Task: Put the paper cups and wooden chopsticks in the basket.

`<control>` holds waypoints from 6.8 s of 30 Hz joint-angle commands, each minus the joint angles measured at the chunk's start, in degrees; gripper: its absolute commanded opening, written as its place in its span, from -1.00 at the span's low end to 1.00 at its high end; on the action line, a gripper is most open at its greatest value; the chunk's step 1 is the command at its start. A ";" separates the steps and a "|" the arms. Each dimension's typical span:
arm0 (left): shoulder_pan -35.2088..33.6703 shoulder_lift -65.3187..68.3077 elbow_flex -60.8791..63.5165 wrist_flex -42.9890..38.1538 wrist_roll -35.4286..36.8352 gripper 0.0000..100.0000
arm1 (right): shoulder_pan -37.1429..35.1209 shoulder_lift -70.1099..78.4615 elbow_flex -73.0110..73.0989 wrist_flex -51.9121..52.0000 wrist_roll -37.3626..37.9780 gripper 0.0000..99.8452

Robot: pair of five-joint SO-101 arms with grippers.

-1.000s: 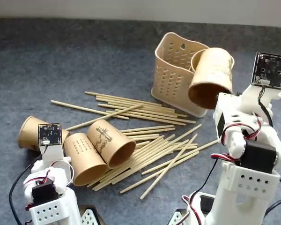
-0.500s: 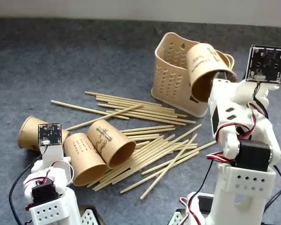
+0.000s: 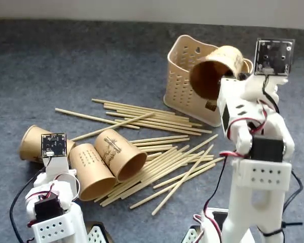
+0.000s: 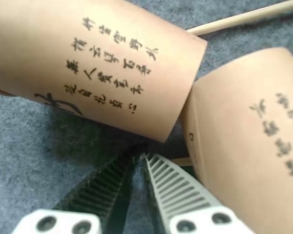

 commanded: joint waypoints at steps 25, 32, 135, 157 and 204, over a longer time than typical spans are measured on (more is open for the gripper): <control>0.84 -0.84 1.10 0.09 -0.26 -0.97 | 8.48 2.77 -6.46 6.73 -17.14 -0.98; 0.84 -0.84 1.10 0.09 -0.26 -0.97 | 8.31 2.77 -6.20 8.04 -17.14 -0.88; 0.84 -0.84 1.10 0.09 -0.26 -0.97 | 6.46 7.25 -6.20 -6.29 -9.32 -0.52; 0.84 -0.84 1.10 0.09 -0.26 -0.97 | 0.40 12.62 -6.02 -18.07 -9.32 -0.52; 0.84 -0.84 1.10 0.09 -0.26 -0.97 | -33.36 -12.26 17.45 5.93 4.66 -0.52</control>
